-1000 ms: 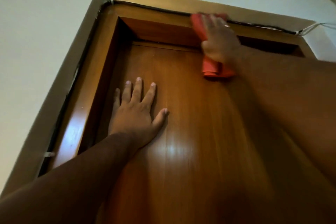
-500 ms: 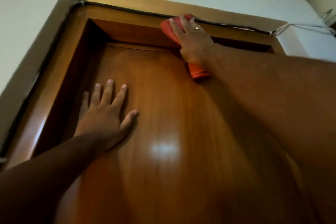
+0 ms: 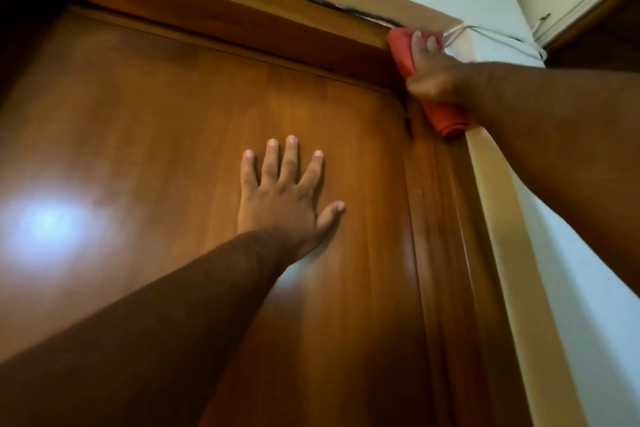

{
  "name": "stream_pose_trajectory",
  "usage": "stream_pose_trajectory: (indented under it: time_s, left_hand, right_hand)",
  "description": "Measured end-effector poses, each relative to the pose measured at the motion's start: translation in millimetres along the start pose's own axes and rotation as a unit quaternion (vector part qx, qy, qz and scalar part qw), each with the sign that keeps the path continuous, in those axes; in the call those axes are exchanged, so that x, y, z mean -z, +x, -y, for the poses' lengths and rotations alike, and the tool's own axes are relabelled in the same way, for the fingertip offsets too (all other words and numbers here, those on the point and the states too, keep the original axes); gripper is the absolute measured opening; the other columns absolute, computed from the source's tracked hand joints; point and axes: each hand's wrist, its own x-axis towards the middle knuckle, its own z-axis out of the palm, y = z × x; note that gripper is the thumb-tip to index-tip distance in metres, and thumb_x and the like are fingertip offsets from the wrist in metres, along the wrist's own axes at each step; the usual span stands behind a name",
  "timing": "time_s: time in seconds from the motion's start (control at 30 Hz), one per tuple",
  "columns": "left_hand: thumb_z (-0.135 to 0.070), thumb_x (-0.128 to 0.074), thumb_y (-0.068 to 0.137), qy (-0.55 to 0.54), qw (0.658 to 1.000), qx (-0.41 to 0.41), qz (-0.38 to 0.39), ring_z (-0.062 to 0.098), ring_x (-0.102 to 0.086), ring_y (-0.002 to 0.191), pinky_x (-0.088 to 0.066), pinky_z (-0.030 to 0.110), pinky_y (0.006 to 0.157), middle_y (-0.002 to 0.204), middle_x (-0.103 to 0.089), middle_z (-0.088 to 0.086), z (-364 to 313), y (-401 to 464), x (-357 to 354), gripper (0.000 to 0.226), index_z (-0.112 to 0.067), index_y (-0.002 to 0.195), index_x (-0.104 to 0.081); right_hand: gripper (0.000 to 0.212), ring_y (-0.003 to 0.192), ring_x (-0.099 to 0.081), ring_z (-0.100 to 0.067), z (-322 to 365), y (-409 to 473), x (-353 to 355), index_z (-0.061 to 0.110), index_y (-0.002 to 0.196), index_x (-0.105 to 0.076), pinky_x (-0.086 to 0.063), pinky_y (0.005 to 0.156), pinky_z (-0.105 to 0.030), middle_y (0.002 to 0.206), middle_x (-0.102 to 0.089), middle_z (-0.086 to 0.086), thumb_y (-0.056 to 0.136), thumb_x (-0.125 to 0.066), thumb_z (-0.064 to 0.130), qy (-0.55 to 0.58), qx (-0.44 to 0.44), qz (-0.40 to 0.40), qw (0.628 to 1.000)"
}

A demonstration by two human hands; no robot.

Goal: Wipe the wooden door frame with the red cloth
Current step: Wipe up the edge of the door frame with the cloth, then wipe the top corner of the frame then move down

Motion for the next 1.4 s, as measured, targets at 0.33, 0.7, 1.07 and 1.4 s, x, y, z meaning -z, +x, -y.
stream_pose_trajectory:
  time_s: [0.33, 0.7, 1.07, 1.4]
  left_hand:
    - [-0.078, -0.015, 0.088, 0.008, 0.998, -0.015, -0.065, 0.043, -0.013, 0.149, -0.006, 0.067, 0.115, 0.163, -0.017, 0.022, -1, -2, -11, 0.085, -0.025, 0.154, -0.020]
    - [-0.060, -0.024, 0.096, -0.024, 0.998, -0.052, -0.016, 0.043, -0.005, 0.150, -0.007, 0.064, 0.119, 0.164, -0.010, 0.023, -2, -48, 10, 0.074, -0.017, 0.155, -0.015]
    - [-0.057, -0.026, 0.095, -0.080, 0.992, -0.048, 0.079, 0.042, 0.002, 0.151, -0.001, 0.064, 0.119, 0.165, -0.004, 0.020, -21, -100, 16, 0.074, -0.018, 0.156, -0.012]
    - [-0.041, -0.049, 0.091, -0.455, 0.877, -0.075, 0.134, 0.032, -0.047, 0.132, -0.033, 0.046, 0.109, 0.145, -0.052, 0.010, -116, -305, 8, 0.057, -0.016, 0.143, -0.047]
  right_hand:
    - [0.076, 0.151, -0.002, -0.037, -21, -100, -59, 0.020, 0.156, 0.002, -0.015, 0.117, -0.044, 0.166, 0.007, -0.013, 0.097, -0.044, 0.023, 0.056, -0.024, -0.022, 0.998]
    - [0.100, 0.140, -0.031, -0.047, 36, -496, -150, 0.008, 0.154, -0.019, -0.050, 0.095, -0.060, 0.161, -0.017, -0.021, 0.071, -0.073, 0.016, -0.006, -0.104, 0.125, 0.987]
    - [0.076, 0.119, -0.056, -0.043, 26, -482, -107, 0.036, 0.152, 0.002, -0.052, 0.086, -0.033, 0.157, -0.023, -0.028, 0.091, -0.043, 0.032, 0.101, -0.058, 0.187, 0.976]
    - [0.027, 0.095, -0.052, -0.032, 48, -460, -71, 0.023, 0.096, -0.065, -0.049, 0.077, -0.040, 0.107, -0.051, -0.012, 0.078, -0.070, 0.043, -0.162, -0.029, 0.239, 0.957]
